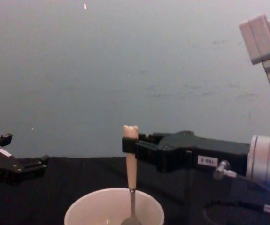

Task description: Pick up the stirring spoon with one hand, stir inside the cup, then place it back in its original position.

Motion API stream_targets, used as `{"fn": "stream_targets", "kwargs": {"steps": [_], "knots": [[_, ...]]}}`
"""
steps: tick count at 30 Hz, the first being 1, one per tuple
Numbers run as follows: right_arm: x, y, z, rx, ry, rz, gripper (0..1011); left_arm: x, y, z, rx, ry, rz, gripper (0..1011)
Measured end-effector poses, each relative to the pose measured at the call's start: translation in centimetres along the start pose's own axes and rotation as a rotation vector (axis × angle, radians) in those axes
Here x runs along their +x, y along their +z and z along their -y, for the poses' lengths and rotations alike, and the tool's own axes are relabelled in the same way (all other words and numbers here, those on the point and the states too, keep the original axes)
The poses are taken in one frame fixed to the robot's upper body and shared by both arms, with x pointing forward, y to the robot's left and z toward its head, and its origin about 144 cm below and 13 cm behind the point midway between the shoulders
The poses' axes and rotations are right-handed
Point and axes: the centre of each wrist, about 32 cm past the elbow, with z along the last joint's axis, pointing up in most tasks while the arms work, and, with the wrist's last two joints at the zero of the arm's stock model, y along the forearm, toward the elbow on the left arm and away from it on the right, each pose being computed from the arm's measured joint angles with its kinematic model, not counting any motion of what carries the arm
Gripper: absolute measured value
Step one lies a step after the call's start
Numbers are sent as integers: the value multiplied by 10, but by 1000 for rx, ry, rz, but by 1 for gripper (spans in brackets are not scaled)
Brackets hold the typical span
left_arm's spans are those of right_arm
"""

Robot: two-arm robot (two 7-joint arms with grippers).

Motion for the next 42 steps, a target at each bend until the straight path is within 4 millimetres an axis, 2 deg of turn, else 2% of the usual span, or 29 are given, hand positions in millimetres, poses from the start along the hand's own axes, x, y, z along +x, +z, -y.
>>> {"fn": "stream_targets", "kwargs": {"steps": [11,20,31,42], "knots": [[-16,-2,-5,-17,67,-10,211,0,0,0,0,0,0,1001],[-19,-2,-25,-17,70,-13,211,0,0,0,0,0,0,1001],[-8,-5,-48,-22,-1,5,211,0,0,0,0,0,0,1001],[6,-2,-43,-15,-56,9,211,0,0,0,0,0,0,1001]]}}
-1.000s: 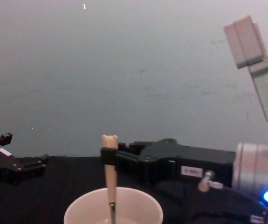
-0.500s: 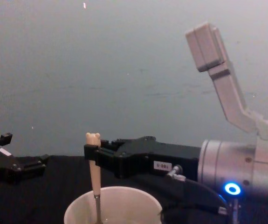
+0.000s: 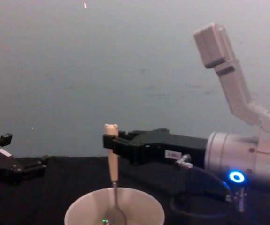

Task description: Pick up the stirring spoon with one hand, stir inside the cup, then place it back in its original position.

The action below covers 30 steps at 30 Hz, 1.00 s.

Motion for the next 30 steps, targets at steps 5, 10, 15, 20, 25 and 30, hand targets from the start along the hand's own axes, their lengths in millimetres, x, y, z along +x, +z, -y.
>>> {"fn": "stream_targets", "kwargs": {"steps": [5,10,15,20,25,30], "knots": [[4,0,9,-3,-5,5,211,0,0,0,0,0,0,1001],[5,-1,20,-5,-3,3,211,0,0,0,0,0,0,1001],[3,0,37,-8,15,-9,211,0,0,0,0,0,0,1001],[-2,1,46,-8,37,-20,211,0,0,0,0,0,0,1002],[-10,3,48,-4,67,-37,211,0,0,0,0,0,0,1001],[-15,9,47,18,79,-52,211,0,0,0,0,0,0,1002]]}}
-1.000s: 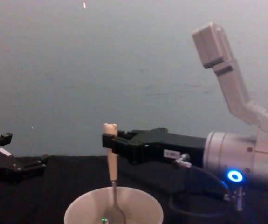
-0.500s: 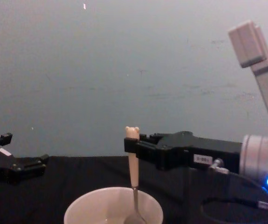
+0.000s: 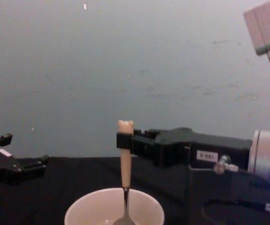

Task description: Pick up the stirring spoon with one hand, stir inside the cup, then place it back in its original position.

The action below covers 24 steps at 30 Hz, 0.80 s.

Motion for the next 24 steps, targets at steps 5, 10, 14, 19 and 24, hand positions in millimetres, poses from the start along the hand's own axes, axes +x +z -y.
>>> {"fn": "stream_targets", "kwargs": {"steps": [5,10,14,19,24], "knots": [[0,7,-2,25,-14,-2,211,0,0,0,0,0,0,1001],[1,12,-5,41,-29,-3,211,0,0,0,0,0,0,1002],[1,13,-6,48,-38,-2,211,0,0,0,0,0,0,1001],[2,16,-6,58,-55,-1,211,0,0,0,0,0,0,1001],[6,22,-3,75,-77,0,211,0,0,0,0,0,0,1001]]}}
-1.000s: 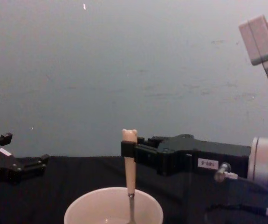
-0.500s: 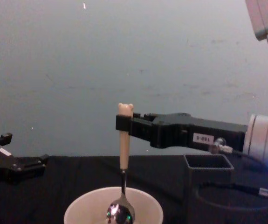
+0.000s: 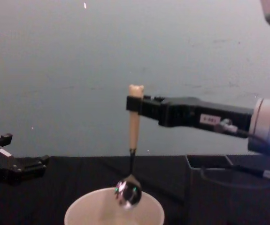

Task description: Pick up the stirring spoon with one hand, stir inside the cup, then place it back in its original position.

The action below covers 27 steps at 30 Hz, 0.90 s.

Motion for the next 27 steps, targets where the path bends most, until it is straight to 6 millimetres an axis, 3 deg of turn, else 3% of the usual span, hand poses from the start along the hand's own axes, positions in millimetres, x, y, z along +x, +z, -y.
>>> {"fn": "stream_targets", "kwargs": {"steps": [27], "knots": [[23,36,30,115,-108,-10,211,0,0,0,0,0,0,1001]]}}
